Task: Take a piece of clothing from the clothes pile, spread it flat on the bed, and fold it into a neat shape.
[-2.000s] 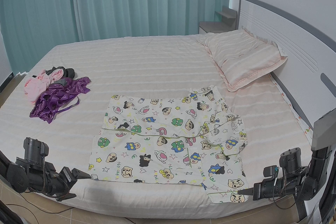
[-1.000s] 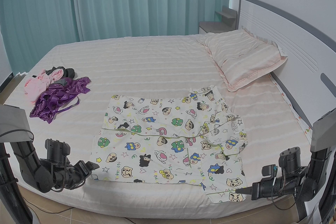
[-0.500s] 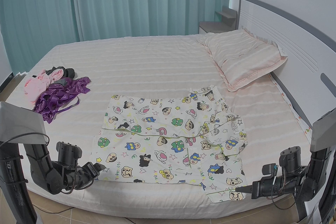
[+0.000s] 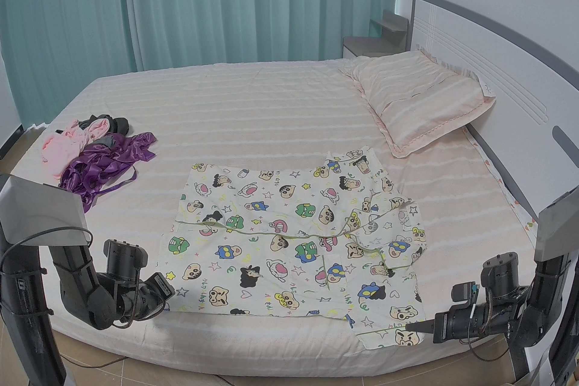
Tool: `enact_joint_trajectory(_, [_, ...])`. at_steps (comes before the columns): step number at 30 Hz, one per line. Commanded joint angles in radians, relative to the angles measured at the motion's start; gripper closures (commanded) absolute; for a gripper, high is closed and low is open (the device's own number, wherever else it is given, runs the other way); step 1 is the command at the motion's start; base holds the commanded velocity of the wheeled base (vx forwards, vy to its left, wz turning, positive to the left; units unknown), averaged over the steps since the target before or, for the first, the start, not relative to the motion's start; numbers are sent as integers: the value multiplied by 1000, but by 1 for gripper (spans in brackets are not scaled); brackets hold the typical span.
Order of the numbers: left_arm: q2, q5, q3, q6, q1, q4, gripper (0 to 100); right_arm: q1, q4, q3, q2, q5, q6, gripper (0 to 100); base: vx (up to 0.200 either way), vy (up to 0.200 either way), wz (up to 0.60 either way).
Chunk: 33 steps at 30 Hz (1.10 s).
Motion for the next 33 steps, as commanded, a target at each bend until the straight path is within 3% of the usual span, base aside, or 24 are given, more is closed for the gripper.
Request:
enact_joint_trajectory(1, [2,7,-3,0,3,1,100,1,3,18,0,-1,0,100,0,0,0])
enact_joint_trajectory(15, [-88,9,78,11,6,3,100,9,101,18,-12,-12,-17,100,0,0,0])
enact_joint_trajectory(25, [-101,10,136,115,49,1,100,11,204,18,-52,-21,-80,100,0,0,0])
enact_joint_trajectory(33, [-101,9,188,140,54,-5,100,21,296,18,-94,-17,-135,100,0,0,0])
